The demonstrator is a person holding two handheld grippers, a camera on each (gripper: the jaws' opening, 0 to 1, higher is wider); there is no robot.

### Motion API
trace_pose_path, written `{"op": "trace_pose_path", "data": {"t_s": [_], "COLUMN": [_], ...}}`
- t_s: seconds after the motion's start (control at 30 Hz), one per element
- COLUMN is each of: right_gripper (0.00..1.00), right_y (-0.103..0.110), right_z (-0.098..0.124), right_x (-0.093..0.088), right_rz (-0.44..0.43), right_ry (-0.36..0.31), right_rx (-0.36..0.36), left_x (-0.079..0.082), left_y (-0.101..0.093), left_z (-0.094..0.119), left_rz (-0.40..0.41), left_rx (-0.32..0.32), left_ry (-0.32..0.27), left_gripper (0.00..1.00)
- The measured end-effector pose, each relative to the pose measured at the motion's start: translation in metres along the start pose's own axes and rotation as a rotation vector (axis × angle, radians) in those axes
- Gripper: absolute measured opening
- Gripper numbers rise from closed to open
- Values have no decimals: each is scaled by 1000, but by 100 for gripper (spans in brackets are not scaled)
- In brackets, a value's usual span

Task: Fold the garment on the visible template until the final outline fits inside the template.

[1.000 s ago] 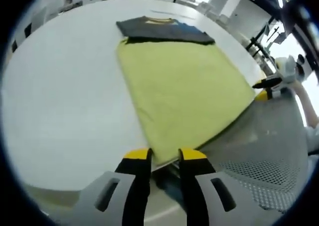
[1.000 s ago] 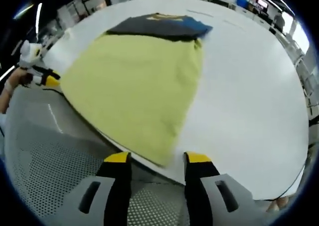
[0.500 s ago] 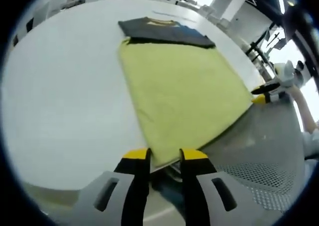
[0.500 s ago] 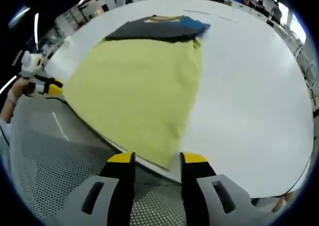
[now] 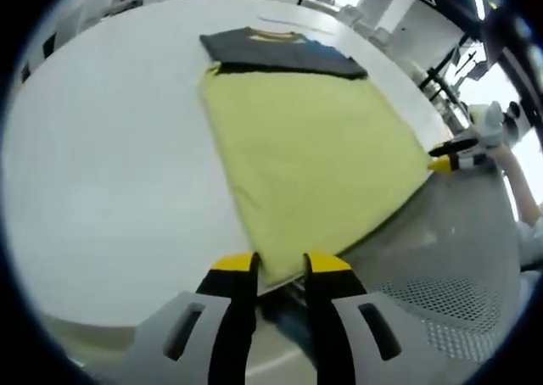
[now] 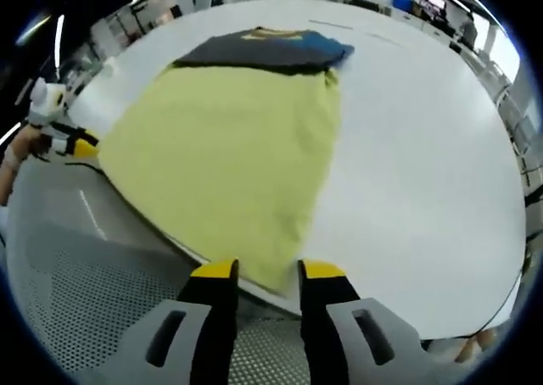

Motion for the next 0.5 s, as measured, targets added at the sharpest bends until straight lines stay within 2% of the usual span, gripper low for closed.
{"op": "trace_pose_path", "data": {"t_s": [0.23,0.5], "right_gripper": [21,15], "right_y": [1,2], "right_z": [-1,-1], "right_x": [0,0], "right_rz": [59,64], "right_ry": [7,4], "right_rx": [-30,-30], "left_x": [1,1], "left_y": [2,4], "left_z": [0,-1], "left_rz": [-29,-57], "left_rx": [22,36], "left_ry": [23,42], "left_gripper": [15,11]}}
Point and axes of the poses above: the point that each gripper's makers call its tool centre point, and the gripper's own axes: z roughly backward along the fingers, y roughly to its left, x roughly out of its top, the point moved 5 cm from there along z, roughly backward along the fingers, and after that the axes turned 6 degrees about -x, right-handed, at the moved point
